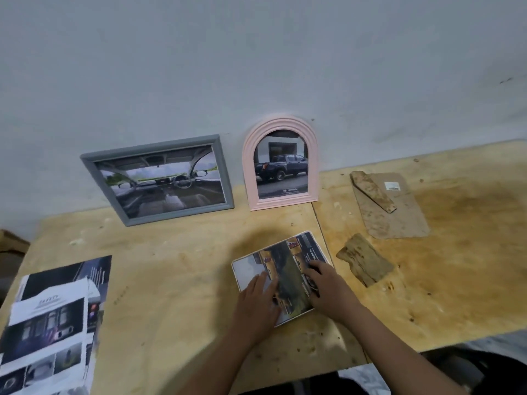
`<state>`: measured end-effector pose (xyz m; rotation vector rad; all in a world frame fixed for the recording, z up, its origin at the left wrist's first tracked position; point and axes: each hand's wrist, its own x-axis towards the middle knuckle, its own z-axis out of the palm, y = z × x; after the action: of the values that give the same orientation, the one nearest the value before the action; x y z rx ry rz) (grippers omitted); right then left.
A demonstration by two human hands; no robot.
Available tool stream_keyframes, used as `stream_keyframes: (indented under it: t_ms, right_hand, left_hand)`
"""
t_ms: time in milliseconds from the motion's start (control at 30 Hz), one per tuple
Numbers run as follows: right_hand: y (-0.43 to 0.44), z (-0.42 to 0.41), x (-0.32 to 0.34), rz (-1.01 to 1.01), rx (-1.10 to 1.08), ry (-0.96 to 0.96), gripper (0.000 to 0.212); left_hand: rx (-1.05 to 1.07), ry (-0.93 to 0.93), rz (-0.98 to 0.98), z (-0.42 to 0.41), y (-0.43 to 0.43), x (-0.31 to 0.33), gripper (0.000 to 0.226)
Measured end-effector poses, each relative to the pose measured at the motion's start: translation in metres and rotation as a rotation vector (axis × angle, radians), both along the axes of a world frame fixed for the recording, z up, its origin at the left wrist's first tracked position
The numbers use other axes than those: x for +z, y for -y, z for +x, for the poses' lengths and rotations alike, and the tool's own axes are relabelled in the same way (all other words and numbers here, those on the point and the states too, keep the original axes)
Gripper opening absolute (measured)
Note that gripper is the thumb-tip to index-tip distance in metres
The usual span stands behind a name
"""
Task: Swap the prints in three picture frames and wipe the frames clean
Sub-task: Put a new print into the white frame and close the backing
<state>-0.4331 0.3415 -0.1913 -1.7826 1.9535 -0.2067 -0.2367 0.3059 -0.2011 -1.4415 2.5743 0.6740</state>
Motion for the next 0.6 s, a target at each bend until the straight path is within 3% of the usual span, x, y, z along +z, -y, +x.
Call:
stream_keyframes:
  t_ms: [233,367,467,600]
  right_hand:
    - [0.006,-0.020,0.001,-0.021,-0.019,0.204,0.027]
    - [0.017,-0.077,0.017,0.069,0.059,0.310,0.026]
    - [0.018,-0.135,0.029,0.055,-0.036,0.366,0.032]
    - [0.012,-0.216,0.039,-0.044,-0.328,0.359,0.038]
  left_hand:
    - [0.024,-0.091,-0.027,-0.028,0.023,-0.002,0.038]
    - [0.122,-0.208,-0.052,-0.079,0.048,0.007,0.023]
    - [0.157,-0.255,0.039,-0.142,0.067,0.012,0.025]
    - [0.268,-0.362,0.247,-0.234,0.077,0.016,0.030]
